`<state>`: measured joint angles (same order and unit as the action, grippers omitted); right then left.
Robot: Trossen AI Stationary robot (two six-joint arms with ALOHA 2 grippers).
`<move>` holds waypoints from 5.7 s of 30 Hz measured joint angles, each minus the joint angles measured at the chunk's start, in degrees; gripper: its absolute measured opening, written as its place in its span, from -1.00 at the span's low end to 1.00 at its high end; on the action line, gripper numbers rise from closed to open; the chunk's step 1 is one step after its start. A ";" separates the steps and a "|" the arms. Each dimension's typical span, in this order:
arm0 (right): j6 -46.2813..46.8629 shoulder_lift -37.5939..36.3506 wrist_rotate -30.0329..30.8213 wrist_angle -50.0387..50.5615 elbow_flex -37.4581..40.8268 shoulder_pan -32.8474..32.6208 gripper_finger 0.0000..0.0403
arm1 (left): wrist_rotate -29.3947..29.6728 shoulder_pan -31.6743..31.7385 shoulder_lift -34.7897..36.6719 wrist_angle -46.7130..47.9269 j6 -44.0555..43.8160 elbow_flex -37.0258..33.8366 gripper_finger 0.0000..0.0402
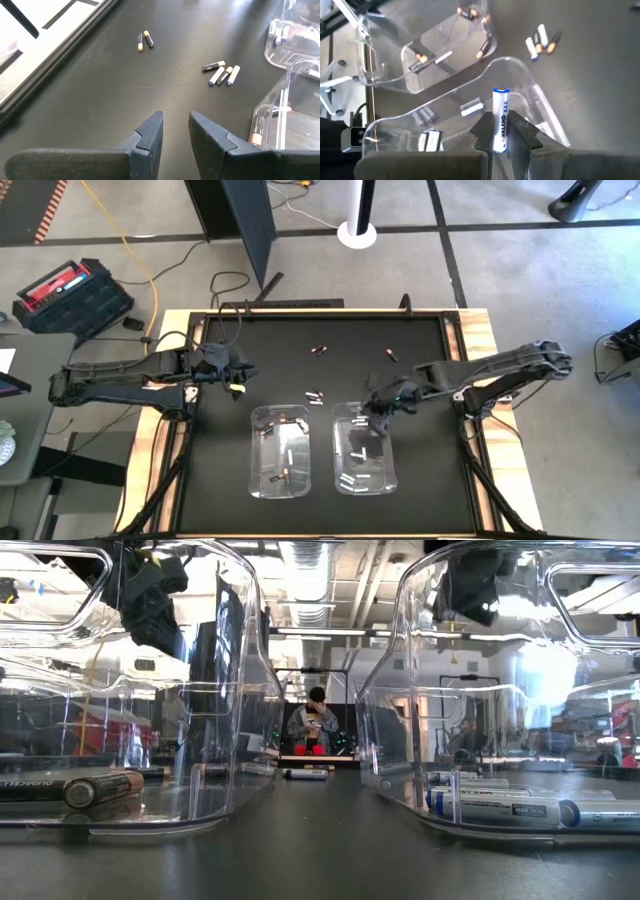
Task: Sort batteries
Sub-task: Put the white battery into the right transparent bin, then put the black battery into the left transparent bin
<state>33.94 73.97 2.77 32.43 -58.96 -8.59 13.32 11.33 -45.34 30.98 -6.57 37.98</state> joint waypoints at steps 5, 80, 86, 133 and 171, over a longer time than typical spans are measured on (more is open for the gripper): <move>1.49 7.09 0.06 -2.77 -0.40 -3.27 -0.71 | -0.02 0.00 0.00 0.17 -0.02 0.00 -0.55; 3.81 15.07 6.04 28.34 -18.27 -3.82 -0.32 | -0.07 0.02 0.00 2.99 -3.19 0.00 -0.55; 4.96 2.46 11.21 30.99 -11.50 2.54 -0.33 | -0.07 0.02 0.00 2.97 -3.90 0.00 -0.55; -19.02 21.82 4.78 5.26 4.74 48.94 0.19 | 0.20 0.02 0.00 2.55 -8.26 0.00 -0.55; -3.99 12.20 1.43 20.25 9.77 54.81 0.14 | 0.59 0.00 0.00 2.69 -8.26 0.00 -0.55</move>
<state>29.94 86.17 4.20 52.68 -49.19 46.22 13.91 11.33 -45.34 33.67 -14.83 37.98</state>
